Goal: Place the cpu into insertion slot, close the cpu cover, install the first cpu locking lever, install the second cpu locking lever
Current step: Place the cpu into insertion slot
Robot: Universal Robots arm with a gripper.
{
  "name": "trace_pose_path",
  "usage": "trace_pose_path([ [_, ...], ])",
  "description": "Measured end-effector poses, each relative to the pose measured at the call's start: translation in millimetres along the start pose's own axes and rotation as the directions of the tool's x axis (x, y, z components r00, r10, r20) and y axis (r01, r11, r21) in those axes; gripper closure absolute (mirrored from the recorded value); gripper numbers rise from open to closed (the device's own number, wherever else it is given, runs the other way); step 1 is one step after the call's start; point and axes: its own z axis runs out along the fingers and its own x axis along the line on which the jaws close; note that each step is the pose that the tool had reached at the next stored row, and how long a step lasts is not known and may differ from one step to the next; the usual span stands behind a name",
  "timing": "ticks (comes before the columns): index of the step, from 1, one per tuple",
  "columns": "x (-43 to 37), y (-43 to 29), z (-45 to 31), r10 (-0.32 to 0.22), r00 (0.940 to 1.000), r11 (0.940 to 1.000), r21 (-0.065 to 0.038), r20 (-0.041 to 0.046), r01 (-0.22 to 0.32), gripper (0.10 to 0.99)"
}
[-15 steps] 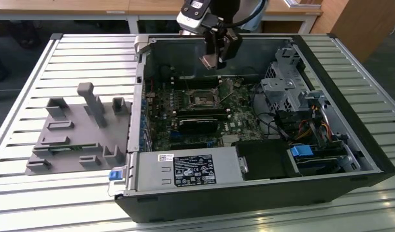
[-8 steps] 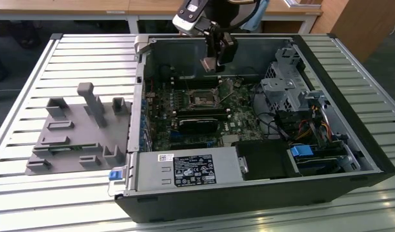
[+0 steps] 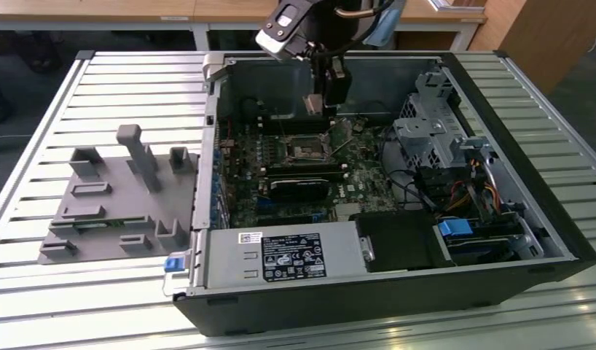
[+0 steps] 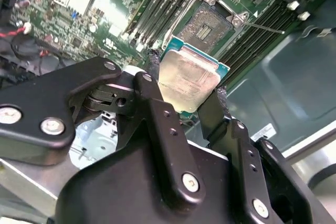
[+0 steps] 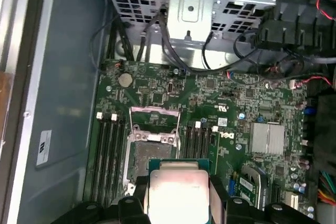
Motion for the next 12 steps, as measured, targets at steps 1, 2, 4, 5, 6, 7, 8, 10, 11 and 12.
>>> trace_pose_path([
  [1,0.3,-0.1,1.5,0.012,0.9999,0.9999,0.000,0.0025,-0.012,0.545],
  [2,0.7,-0.2,3.2,0.024,0.9997,0.9997,0.000,0.0046,-0.024,0.545],
  [4,2.1,-0.5,6.9,0.037,0.9993,0.9993,0.000,0.0059,-0.037,0.545],
  [5,3.7,-0.6,8.7,0.040,0.9992,0.9992,0.000,0.0065,-0.040,0.545],
  [6,5.4,-0.7,10.6,0.041,0.9992,0.9992,0.000,0.0065,-0.041,0.545],
  [7,7.0,-0.9,12.4,0.041,0.9992,0.9992,0.000,0.0063,-0.041,0.545],
  [8,8.4,-1.2,14.2,0.041,0.9992,0.9992,0.000,0.0063,-0.041,0.545],
  [10,11.0,-1.7,17.6,0.041,0.9992,0.9992,0.000,0.0066,-0.041,0.545],
  [11,12.0,-2.0,19.3,0.041,0.9992,0.9992,0.000,0.0062,-0.041,0.545],
  [12,12.7,-2.5,21.2,0.041,0.9992,0.9992,0.000,0.0057,-0.041,0.545],
])
